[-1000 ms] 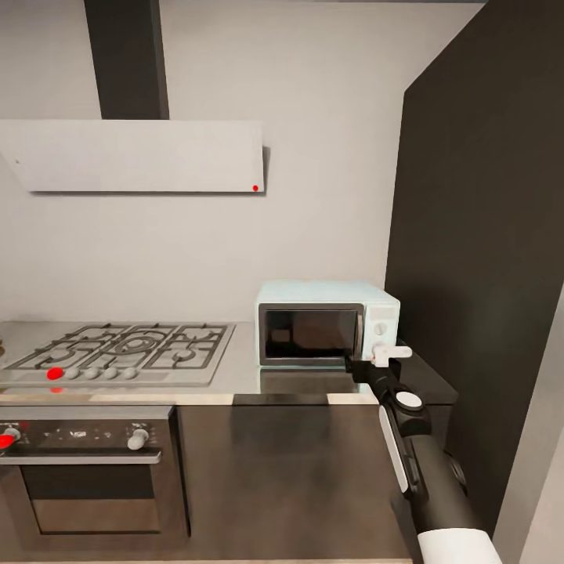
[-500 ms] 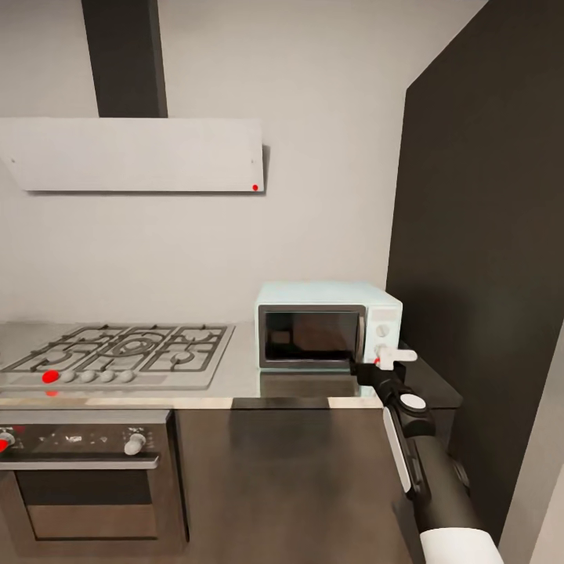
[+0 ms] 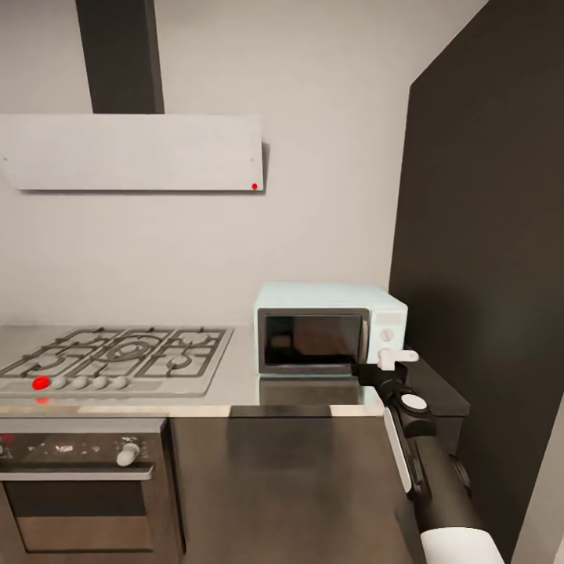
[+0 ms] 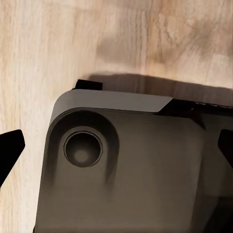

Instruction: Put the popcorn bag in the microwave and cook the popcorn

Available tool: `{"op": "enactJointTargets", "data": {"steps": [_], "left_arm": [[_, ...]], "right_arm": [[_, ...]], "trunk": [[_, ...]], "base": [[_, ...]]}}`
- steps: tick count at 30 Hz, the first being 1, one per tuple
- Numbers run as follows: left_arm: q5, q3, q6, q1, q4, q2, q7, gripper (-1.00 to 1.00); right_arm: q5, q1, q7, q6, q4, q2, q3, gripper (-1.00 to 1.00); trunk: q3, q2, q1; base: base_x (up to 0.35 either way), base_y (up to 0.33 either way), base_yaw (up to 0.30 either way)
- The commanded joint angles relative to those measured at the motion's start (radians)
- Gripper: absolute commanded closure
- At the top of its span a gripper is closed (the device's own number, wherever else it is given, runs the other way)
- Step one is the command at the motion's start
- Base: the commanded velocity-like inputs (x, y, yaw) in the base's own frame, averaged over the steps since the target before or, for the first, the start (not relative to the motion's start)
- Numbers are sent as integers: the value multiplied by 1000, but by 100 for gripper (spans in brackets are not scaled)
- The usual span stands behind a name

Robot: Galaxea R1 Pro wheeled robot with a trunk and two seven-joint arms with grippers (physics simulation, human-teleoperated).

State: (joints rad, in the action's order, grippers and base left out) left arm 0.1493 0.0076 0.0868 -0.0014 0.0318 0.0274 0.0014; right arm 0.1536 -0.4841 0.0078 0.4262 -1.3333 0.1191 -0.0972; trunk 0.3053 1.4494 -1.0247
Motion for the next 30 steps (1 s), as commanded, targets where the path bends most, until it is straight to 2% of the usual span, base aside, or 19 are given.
{"op": "enactJointTargets", "data": {"steps": [1,4,14,27,30], "left_arm": [[7,0,2,0,0,0,0,-100],[7,0,2,0,1,0,0,-100],[7,0,2,0,0,-1,0,-100],[7,0,2,0,0,-2,0,-100],[7,0,2,0,0,-2,0,-100]], "right_arm": [[9,-1,1,5,-1,-2,-2,-100],[9,-1,1,5,-1,-11,0,-100],[9,-1,2,5,-1,-12,0,-100],[10,-1,3,3,-1,-13,-2,-100],[9,-1,3,2,-1,-40,-2,-100]], "trunk": [[1,1,0],[1,1,0],[1,1,0],[1,1,0],[1,1,0]], "base": [[120,0,0],[110,0,0],[117,0,0],[191,0,0],[56,0,0]]}}
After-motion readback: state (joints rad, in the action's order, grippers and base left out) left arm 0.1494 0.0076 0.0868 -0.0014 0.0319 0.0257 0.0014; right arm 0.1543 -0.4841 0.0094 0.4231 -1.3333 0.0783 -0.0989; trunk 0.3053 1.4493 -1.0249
